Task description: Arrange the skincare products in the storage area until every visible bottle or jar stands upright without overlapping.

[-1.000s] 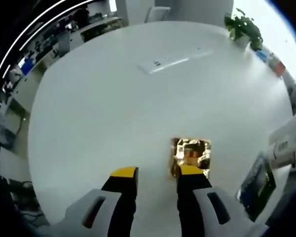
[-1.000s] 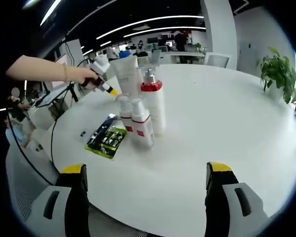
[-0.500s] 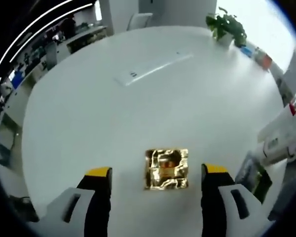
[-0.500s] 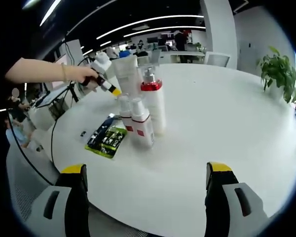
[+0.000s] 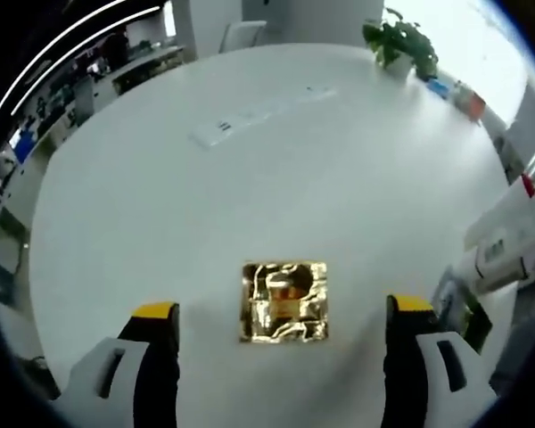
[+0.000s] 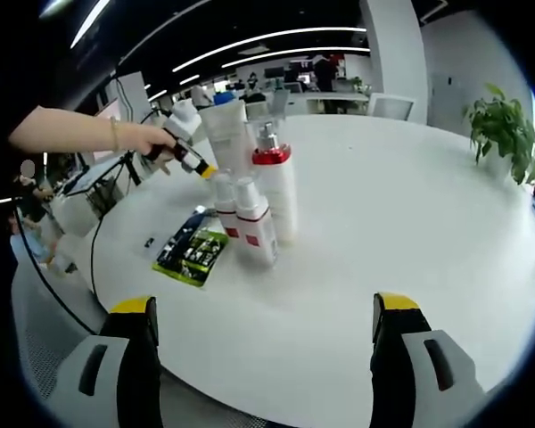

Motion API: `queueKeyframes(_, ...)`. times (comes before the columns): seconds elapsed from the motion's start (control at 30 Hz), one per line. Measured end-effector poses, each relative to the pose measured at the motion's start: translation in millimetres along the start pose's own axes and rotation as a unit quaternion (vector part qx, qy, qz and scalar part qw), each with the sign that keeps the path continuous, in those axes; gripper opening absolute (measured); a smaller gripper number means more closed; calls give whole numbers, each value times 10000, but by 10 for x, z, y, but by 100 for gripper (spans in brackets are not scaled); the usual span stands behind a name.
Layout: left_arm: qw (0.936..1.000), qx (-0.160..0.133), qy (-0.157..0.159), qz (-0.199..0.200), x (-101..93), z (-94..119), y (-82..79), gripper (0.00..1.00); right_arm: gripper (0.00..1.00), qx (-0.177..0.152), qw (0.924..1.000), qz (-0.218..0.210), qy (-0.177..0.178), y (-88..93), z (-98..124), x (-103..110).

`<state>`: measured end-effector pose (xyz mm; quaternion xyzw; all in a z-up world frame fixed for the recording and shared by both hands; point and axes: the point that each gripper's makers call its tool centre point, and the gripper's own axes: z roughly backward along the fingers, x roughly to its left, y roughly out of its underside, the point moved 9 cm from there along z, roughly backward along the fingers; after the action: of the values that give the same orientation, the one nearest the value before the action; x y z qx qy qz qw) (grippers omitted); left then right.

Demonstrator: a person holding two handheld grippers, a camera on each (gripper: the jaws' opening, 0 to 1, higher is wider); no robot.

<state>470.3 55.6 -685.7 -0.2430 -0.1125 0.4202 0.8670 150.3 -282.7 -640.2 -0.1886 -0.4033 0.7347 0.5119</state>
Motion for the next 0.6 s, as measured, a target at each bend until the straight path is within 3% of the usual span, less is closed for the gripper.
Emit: queueKeyframes(0.6,9992,342,21,-200,-56,-72,15,83,99,38,10000,-32,16,12,-4,-7)
